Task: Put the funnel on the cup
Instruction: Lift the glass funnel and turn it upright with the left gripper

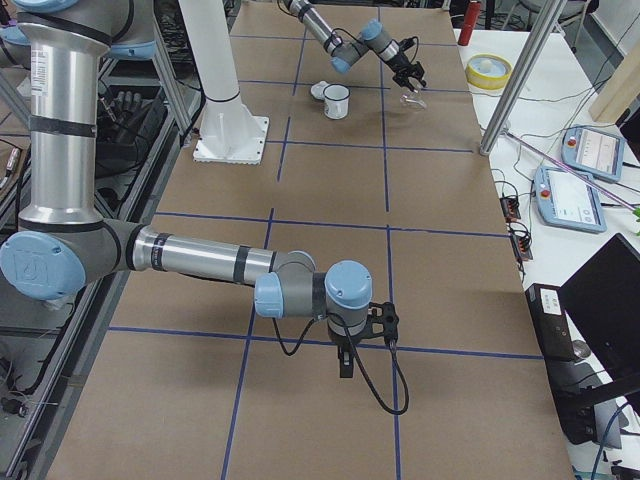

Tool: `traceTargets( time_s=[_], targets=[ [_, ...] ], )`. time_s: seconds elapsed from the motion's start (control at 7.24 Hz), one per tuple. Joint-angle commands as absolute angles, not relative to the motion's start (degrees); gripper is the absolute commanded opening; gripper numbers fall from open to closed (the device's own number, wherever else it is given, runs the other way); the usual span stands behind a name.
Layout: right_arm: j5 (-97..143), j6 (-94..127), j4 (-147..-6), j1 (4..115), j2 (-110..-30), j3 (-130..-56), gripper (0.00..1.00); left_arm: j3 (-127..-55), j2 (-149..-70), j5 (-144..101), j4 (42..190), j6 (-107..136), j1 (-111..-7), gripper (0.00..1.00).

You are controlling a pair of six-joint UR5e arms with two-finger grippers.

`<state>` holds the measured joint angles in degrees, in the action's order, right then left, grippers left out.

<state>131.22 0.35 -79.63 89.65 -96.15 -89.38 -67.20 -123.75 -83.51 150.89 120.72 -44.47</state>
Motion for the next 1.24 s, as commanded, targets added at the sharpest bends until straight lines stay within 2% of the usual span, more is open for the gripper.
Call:
traceTargets(
  time_s=[0.0, 0.28, 0.55, 0.69, 1.11],
  targets=[
    [131.22, 0.35, -79.63, 89.65, -96.15, -89.38, 1.0, -67.24, -124.01, -83.67, 150.91, 119.19, -44.47, 0.0],
    [131.22, 0.35, -79.63, 89.65, -96.15, -89.39, 1.0, -67.5, -124.01, -83.67, 150.91, 119.0, -44.65, 0.0],
    [131.22, 0.35, -79.63, 89.65, -96.15, -89.38, 1.0, -73.88, -124.1, -85.85, 150.65, 118.65, -46.75, 0.0],
    [131.22, 0.35, -79.63, 89.65, -96.15, -89.38, 1.0, -79.14, -124.1, -91.35, 148.38, 118.74, -48.58, 0.0],
    [131.22, 0.35, -79.63, 89.65, -96.15, -89.38, 1.0, -99.94, -123.58, -99.47, 124.38, 116.64, -49.22, 0.0]
  ],
)
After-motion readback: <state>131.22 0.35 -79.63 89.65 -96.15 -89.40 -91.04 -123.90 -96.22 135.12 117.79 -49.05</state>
